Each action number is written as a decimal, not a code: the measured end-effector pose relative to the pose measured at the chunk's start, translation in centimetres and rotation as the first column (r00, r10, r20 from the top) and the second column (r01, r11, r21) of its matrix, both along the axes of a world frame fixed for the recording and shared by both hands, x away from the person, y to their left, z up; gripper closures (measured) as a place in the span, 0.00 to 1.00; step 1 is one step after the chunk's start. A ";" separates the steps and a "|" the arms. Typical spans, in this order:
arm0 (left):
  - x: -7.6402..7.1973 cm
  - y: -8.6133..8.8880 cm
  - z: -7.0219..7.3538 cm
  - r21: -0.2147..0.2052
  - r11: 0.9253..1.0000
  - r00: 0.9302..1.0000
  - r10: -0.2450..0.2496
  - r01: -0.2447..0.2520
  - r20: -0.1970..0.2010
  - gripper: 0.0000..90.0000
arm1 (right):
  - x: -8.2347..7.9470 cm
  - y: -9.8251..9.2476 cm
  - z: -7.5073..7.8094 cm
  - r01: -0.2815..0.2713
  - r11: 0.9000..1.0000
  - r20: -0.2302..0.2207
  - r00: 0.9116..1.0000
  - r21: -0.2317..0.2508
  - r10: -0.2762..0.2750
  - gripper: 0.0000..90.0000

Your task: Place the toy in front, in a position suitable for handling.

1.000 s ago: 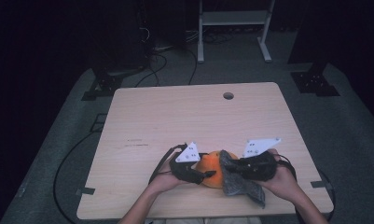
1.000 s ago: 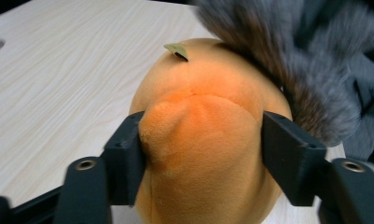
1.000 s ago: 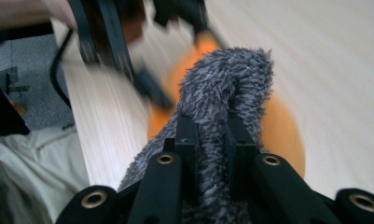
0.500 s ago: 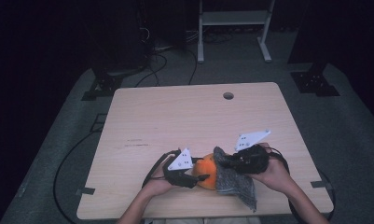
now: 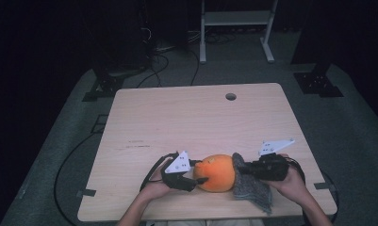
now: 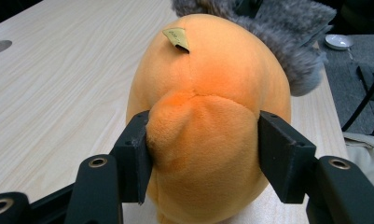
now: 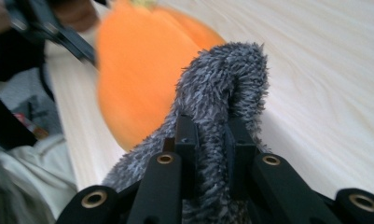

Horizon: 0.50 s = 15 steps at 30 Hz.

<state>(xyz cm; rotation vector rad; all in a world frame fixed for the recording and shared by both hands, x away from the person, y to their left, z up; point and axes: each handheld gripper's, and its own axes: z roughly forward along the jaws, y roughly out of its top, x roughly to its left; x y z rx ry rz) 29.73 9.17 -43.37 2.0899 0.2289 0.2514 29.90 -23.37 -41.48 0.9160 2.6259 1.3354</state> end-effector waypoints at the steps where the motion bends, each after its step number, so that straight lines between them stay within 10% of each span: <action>1: 0.0 0.0 0.0 0.001 1.000 1.000 -0.002 0.002 0.000 0.46 | 0.0 -0.4 -0.3 0.009 1.000 -0.007 1.000 -0.016 -0.009 0.87; 7: -0.4 -0.2 0.2 0.025 1.000 1.000 -0.014 0.013 0.028 0.45 | 0.2 -1.5 0.2 0.019 1.000 -0.028 0.999 0.019 -0.018 0.86; 15: -0.8 -0.3 0.2 0.037 0.998 0.998 -0.054 0.052 0.035 0.44 | 0.7 2.8 3.6 -0.106 0.993 0.033 0.994 0.043 0.105 0.86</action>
